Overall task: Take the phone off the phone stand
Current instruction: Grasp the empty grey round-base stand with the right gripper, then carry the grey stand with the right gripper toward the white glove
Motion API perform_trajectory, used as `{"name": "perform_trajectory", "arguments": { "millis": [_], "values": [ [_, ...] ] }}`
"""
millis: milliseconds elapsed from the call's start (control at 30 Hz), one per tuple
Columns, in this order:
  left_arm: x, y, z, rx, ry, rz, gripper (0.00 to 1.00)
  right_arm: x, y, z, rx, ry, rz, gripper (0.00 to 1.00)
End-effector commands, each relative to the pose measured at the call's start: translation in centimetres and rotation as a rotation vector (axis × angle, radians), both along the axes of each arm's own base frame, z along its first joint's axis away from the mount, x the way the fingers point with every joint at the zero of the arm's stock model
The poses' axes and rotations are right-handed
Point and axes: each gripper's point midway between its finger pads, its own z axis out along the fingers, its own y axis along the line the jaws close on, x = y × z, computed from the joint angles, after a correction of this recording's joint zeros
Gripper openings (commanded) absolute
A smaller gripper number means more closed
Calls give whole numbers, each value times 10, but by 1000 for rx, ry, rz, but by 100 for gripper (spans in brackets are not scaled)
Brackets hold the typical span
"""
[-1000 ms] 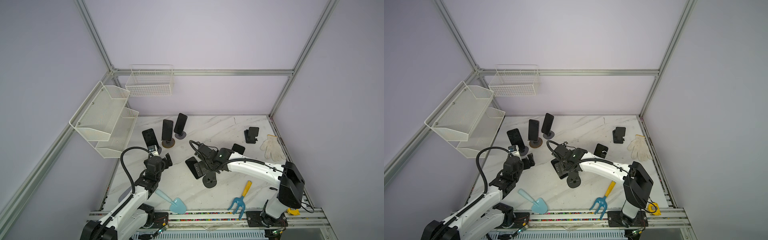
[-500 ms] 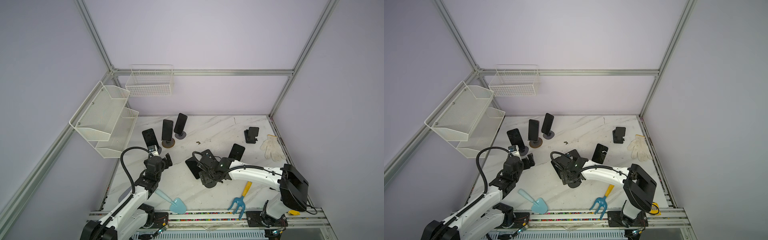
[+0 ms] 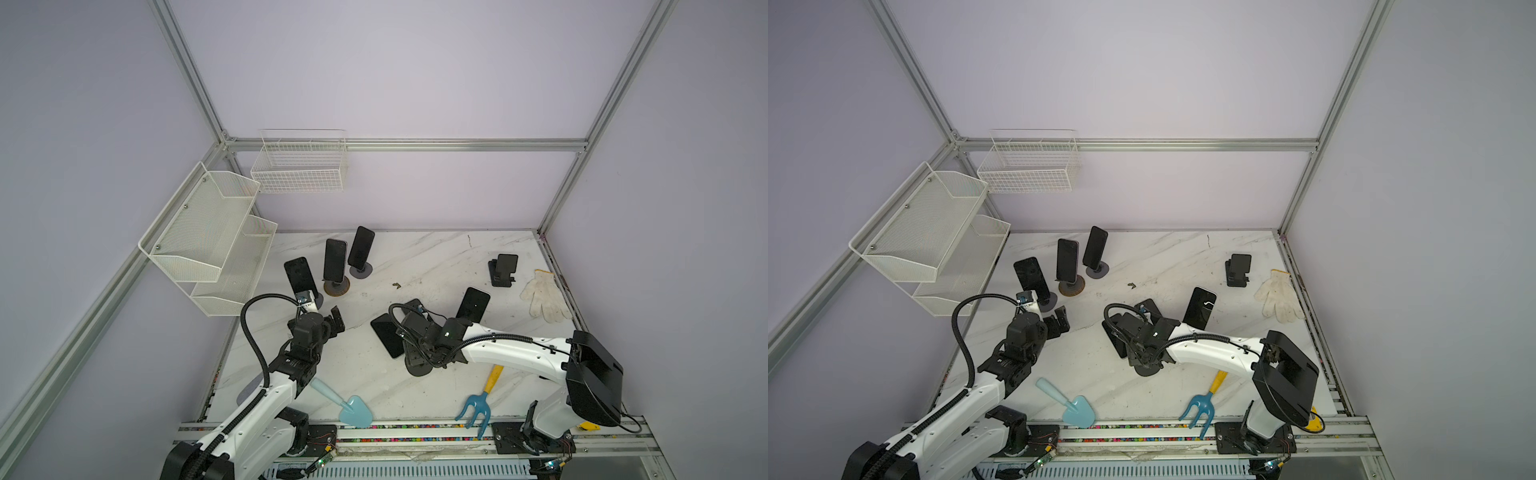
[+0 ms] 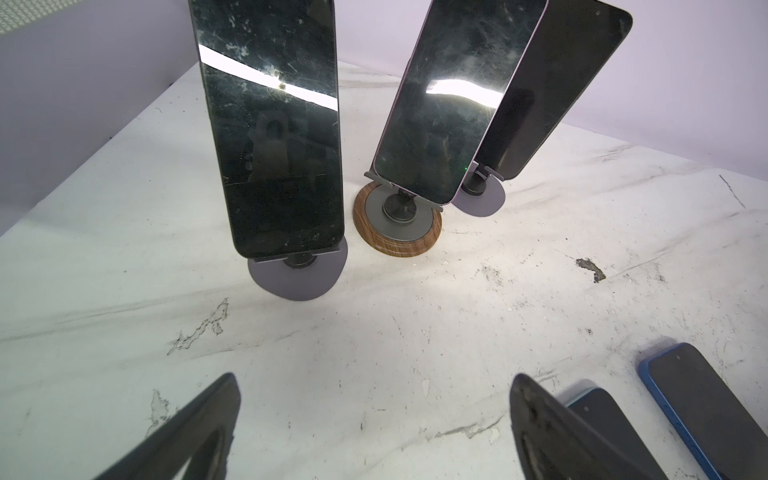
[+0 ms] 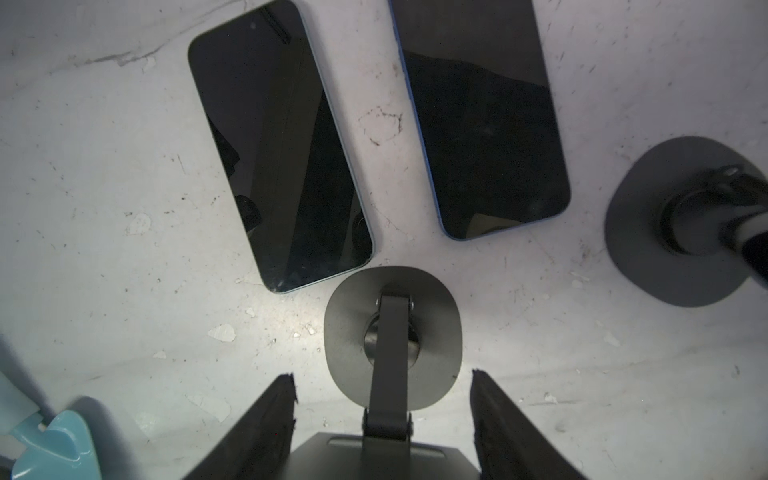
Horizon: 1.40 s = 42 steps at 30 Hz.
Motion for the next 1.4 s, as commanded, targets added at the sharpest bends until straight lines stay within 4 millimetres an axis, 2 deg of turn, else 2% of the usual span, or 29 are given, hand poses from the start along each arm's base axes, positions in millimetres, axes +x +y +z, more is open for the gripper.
{"name": "perform_trajectory", "arguments": {
  "millis": [0,267,467,567,667,800,967,1033,1167,1367],
  "values": [
    [-1,-1,2,-18,-24,-4,100,-1,-10,6,-15,-15,-39,66],
    [-1,-1,3,-21,-24,-5,99,3,-10,23,-1,-42,-51,58],
    [-1,-1,3,-20,-24,-2,100,6,-13,41,-2,-73,-51,58],
    [-1,-1,2,-19,-22,-3,100,10,-10,56,10,-93,-52,59],
    [-1,-1,1,-20,-20,-3,99,17,-1,75,38,-131,-31,59],
    [0,-2,0,-19,-16,-4,100,25,24,93,83,-160,28,59],
    [0,-2,-2,-20,-13,-4,100,56,41,106,81,-226,53,59],
    [1,-3,-2,-21,-10,-6,100,75,42,107,76,-243,55,59],
    [1,-3,-1,-23,-10,-9,99,121,33,105,68,-266,38,59],
    [1,-3,-2,-23,-10,-6,100,194,3,94,10,-284,-6,59]
  ]
}}
